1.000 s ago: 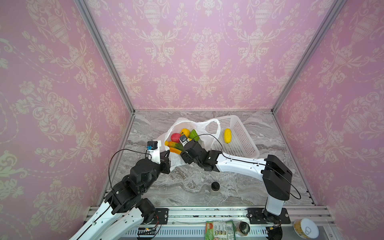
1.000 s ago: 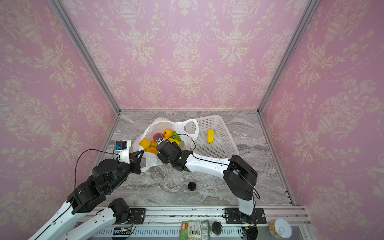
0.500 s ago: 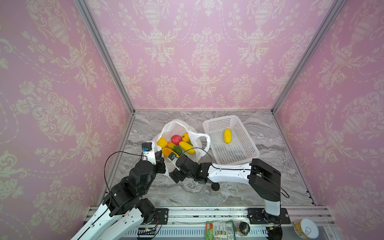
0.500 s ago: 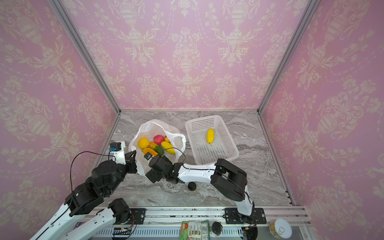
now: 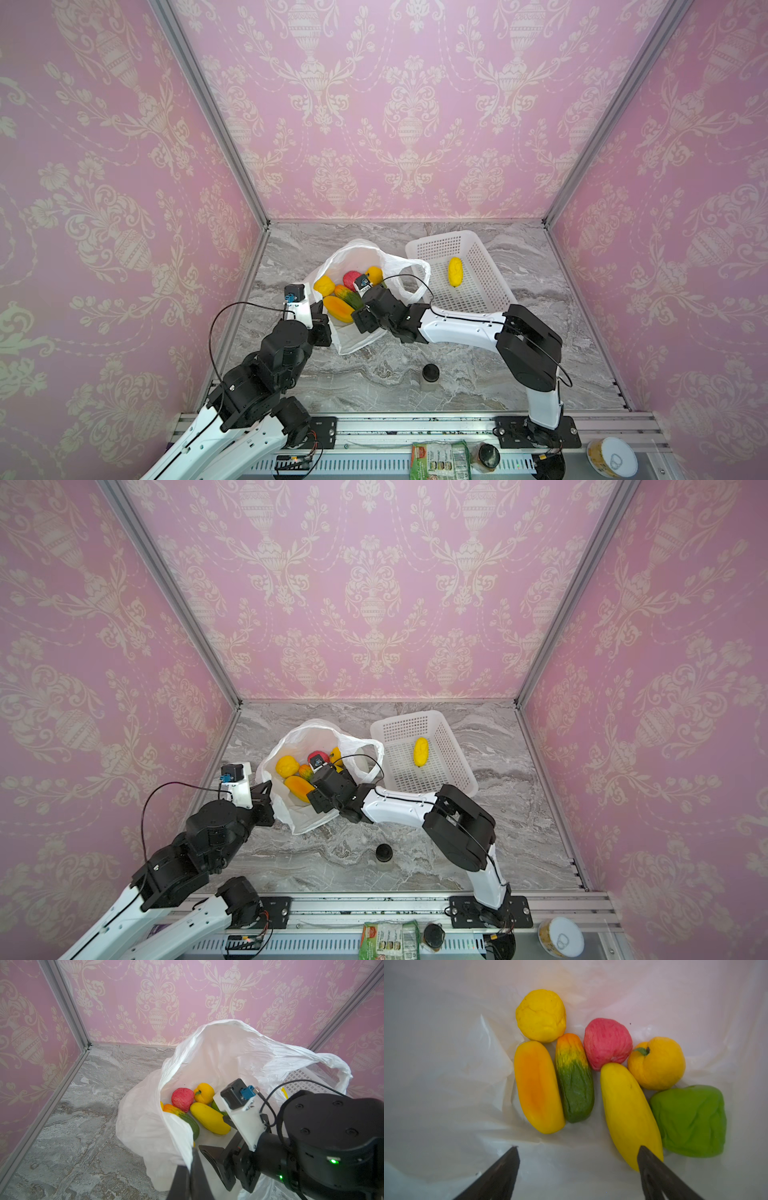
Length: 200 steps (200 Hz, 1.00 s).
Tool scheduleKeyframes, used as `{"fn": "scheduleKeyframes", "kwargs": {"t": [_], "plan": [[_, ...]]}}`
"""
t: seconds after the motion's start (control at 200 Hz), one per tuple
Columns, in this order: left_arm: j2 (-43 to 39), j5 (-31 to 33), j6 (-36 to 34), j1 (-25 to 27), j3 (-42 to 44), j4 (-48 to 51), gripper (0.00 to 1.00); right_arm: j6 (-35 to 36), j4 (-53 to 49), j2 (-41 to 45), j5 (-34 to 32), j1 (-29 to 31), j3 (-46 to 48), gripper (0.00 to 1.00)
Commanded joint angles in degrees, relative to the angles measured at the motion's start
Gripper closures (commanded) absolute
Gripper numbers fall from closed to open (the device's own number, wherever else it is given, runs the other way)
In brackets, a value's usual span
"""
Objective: Untie the knot of the plastic bag and take out the fruit
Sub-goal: 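Grasp the orange-yellow elongated fruit with the right gripper and lift it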
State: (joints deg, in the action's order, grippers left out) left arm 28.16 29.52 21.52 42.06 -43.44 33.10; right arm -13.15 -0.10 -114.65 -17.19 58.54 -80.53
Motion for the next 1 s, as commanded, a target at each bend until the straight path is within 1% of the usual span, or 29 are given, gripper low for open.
{"fn": "scheduleKeyframes", "kwargs": {"t": [0.0,0.075,0.19,0.335,0.46,0.51,0.57,0.656,0.721,0.821,0.996], "plan": [[-0.09,0.24,-1.37,-0.36,0.32,-0.37,1.0,2.15,-2.61,-5.42,-2.42,0.59,-4.5,0.11],[-0.03,-0.1,-1.32,-0.36,0.34,-0.17,1.0,3.16,-2.86,-8.33,0.39,0.52,-6.92,0.13],[0.06,-0.07,-1.38,-0.4,0.29,-0.27,1.0,3.14,-2.73,-12.02,6.31,0.61,-9.81,0.12],[0.6,-0.05,-1.79,-0.35,0.27,-0.66,1.0,2.57,-6.18,-16.76,6.26,0.64,-14.82,0.08],[1.06,-0.43,-2.0,-0.4,0.83,-1.16,1.0,2.62,-8.08,-19.31,6.99,0.56,-17.83,0.11],[1.34,-0.43,-1.92,-0.4,0.56,-0.77,1.0,2.47,-8.42,-19.8,7.34,0.62,-18.37,0.14],[1.41,-0.43,-1.98,-0.36,0.39,-0.83,1.0,2.34,-8.56,-19.82,7.47,0.6,-18.43,0.21],[1.63,-0.01,-2.27,-0.4,0.24,-0.95,1.0,2.33,-8.61,-19.23,7.18,0.53,-17.87,0.35],[1.62,0.33,-2.31,-0.34,0.41,-1.17,1.0,2.42,-7.86,-18.07,6.9,0.65,-16.72,0.44],[1.63,0.27,-2.29,-0.38,0.99,-1.47,1.0,2.17,-6.2,-15.63,7.09,0.66,-14.27,0.49],[1.19,1.92,-2.52,-0.37,1.08,-1.51,1.0,1.37,-2.45,-7.79,7.25,0.73,-6.83,0.57]]}}
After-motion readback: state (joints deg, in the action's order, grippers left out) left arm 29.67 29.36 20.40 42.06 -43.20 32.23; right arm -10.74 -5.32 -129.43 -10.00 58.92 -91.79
